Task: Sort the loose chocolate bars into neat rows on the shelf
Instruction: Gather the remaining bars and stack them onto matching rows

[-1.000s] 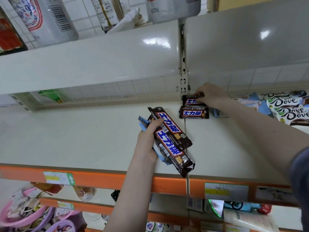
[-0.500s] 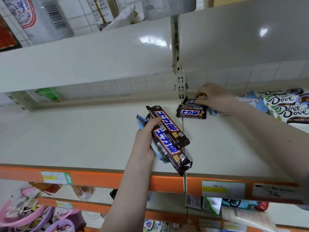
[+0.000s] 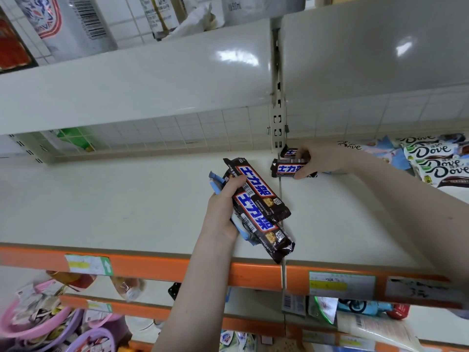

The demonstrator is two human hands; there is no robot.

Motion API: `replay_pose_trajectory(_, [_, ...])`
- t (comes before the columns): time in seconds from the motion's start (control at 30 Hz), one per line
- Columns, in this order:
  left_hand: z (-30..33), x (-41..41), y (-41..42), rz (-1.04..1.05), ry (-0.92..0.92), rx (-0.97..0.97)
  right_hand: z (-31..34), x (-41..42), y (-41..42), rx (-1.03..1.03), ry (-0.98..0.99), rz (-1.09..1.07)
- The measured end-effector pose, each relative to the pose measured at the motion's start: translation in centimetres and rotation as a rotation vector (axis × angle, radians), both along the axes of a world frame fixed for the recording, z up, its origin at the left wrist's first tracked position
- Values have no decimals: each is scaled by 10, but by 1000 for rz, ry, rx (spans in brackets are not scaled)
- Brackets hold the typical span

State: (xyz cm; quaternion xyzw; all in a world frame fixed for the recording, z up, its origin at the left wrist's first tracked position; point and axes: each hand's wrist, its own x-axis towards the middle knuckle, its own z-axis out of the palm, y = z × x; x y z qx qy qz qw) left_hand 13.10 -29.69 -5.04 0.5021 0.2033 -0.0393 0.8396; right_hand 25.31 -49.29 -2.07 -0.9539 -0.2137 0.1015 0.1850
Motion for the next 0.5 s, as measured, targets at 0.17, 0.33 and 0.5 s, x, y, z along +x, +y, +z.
replay_pose_trajectory(0.17, [0,1,-1,-1,-5,3,-4,8,-1,25,63,-46])
replay_pose_trajectory(0.33, [0,1,0,-5,-5,10,-4,4,2,51,38,-82])
replay_pose_trajectory(0.5, [1,1,0,-13,-6,-4,-1,6,0,115,-29,-152])
